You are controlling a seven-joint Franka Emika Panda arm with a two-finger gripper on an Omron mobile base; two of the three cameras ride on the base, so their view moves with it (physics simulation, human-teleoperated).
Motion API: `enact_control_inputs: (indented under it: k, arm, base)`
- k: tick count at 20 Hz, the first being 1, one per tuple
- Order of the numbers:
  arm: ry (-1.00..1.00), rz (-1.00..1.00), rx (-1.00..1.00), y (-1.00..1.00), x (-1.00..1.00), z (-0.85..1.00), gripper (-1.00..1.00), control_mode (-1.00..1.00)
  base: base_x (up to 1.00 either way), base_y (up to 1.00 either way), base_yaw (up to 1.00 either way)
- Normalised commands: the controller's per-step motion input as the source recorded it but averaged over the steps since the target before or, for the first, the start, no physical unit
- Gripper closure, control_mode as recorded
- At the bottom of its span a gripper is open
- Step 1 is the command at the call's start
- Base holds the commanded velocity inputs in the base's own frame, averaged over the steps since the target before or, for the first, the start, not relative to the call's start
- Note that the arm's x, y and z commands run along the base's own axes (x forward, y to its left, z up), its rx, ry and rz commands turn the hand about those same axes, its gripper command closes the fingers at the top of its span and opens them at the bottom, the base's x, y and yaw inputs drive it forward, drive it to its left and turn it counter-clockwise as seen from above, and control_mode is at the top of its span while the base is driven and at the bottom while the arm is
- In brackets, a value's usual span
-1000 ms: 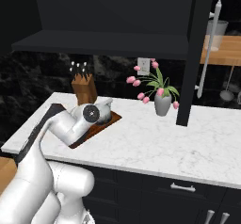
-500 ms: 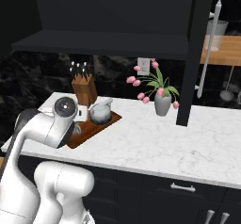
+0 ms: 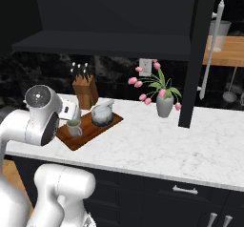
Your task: Pick the kettle from the counter and place it on the tray. Then pick the mug from the cabinet and place it on the tray. Then close the cabinet doors.
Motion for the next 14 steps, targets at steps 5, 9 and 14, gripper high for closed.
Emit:
enact_control_inputs:
  k: [5, 9, 14]
  arm:
    - [0.0, -0.02, 0.0, 0.05, -0.36, 0.23, -1.0, -1.0]
    - [0.0, 0.0, 0.0, 0.04, -0.32, 0.12, -1.0, -1.0]
    - [0.0, 0.0, 0.03, 0.0, -0.35, 0.09, -1.0, -1.0]
  base:
    - [0.0, 0.0, 0.0]
    - [0.0, 0.0, 0.0]
    - [0.0, 0.0, 0.0]
